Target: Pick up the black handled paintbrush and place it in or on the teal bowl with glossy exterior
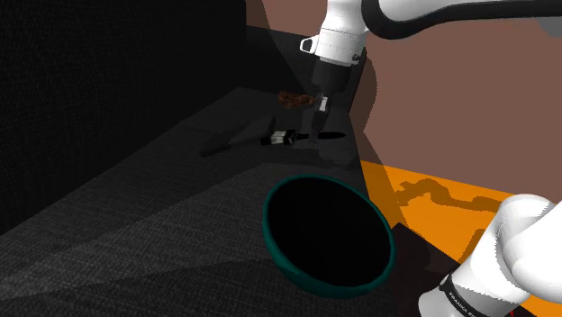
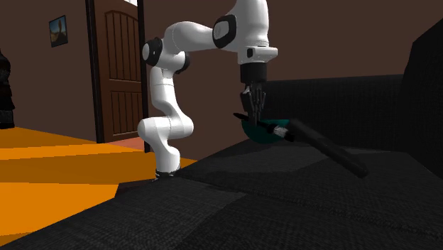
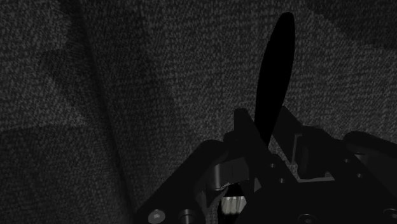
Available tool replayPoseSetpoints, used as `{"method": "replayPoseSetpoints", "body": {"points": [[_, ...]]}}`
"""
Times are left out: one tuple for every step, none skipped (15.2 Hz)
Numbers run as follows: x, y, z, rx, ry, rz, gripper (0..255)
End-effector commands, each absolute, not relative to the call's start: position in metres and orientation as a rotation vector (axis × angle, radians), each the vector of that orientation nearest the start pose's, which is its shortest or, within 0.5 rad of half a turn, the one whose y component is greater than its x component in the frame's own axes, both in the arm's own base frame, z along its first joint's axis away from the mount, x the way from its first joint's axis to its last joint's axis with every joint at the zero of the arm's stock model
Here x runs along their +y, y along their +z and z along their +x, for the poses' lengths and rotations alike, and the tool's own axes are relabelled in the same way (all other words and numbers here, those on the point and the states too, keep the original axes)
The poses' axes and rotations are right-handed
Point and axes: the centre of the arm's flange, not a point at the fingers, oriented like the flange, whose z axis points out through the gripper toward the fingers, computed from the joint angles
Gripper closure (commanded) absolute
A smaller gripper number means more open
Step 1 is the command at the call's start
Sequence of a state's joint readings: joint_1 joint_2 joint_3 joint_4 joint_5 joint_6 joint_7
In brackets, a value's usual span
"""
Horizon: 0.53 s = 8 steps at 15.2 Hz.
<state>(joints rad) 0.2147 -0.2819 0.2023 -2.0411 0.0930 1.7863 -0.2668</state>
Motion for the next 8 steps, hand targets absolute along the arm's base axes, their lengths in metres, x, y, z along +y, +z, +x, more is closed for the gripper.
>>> {"method": "replayPoseSetpoints", "body": {"points": [[0.21, 0.572, 0.429, -1.003, -0.031, -2.938, 255], [0.21, 0.577, 0.429, -1.003, -0.031, -2.938, 255], [0.21, 0.582, 0.429, -1.003, -0.031, -2.938, 255], [0.21, 0.588, 0.429, -1.003, -0.031, -2.938, 255], [0.21, 0.593, 0.429, -1.003, -0.031, -2.938, 255], [0.21, 0.598, 0.429, -1.003, -0.031, -2.938, 255], [0.21, 0.604, 0.429, -1.003, -0.031, -2.938, 255], [0.21, 0.609, 0.429, -1.003, -0.031, -2.938, 255]]}}
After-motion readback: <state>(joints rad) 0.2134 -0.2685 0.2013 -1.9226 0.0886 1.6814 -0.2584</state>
